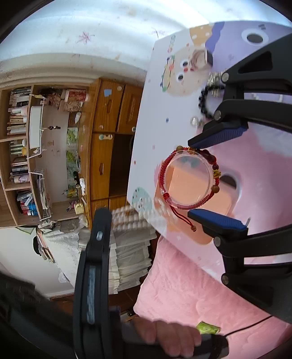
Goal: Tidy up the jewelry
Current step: 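Drop the necklace from left tool while right tool drops red bracelet into pink box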
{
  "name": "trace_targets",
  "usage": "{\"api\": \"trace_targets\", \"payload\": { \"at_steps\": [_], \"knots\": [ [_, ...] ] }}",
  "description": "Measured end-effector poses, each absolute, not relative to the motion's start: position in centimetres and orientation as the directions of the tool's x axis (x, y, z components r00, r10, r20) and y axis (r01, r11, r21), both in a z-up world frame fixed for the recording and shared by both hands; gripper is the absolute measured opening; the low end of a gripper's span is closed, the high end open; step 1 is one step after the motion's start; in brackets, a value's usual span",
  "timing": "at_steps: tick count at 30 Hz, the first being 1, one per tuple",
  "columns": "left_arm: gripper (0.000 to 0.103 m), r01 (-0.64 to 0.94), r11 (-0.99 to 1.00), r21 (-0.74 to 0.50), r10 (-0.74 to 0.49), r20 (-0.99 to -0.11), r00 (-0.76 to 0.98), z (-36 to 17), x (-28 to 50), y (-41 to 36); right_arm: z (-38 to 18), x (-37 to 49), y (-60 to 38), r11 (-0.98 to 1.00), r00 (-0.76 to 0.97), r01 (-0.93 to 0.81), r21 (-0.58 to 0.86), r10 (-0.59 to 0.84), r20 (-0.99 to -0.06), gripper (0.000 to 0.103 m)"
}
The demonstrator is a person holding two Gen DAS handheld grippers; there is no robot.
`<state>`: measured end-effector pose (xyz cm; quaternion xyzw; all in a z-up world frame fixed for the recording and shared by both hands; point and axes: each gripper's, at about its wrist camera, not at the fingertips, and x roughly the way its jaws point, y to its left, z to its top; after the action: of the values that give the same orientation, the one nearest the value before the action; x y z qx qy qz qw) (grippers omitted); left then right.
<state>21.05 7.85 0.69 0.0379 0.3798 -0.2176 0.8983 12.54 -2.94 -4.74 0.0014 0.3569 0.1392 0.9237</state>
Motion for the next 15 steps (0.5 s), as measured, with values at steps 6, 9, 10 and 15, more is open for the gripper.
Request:
{"api": "trace_targets", "payload": {
  "at_steps": [6,9,10,15],
  "knots": [
    [0.007,0.393,0.911,-0.124,-0.353,-0.727,0.589,-3.5,24.6,9.5,-7.7,14.0,0.3,0.952,0.698,-0.286,0.106,0.283,-0.658,0.056],
    [0.007,0.376,0.918,-0.122,-0.332,-0.755,0.565,-5.8,26.3,10.1,-9.5,14.9,1.5,0.954,0.695,-0.290,0.079,0.267,-0.667,0.056],
    [0.007,0.375,0.920,-0.118,-0.326,-0.760,0.562,-6.3,26.5,10.3,-10.2,15.2,1.9,0.954,0.692,-0.292,0.072,0.262,-0.672,0.056],
    [0.016,0.369,0.921,-0.124,-0.322,-0.774,0.545,-7.8,27.4,11.1,-12.4,16.2,3.1,0.948,0.656,-0.318,0.025,0.239,-0.716,0.057]
  ]
}}
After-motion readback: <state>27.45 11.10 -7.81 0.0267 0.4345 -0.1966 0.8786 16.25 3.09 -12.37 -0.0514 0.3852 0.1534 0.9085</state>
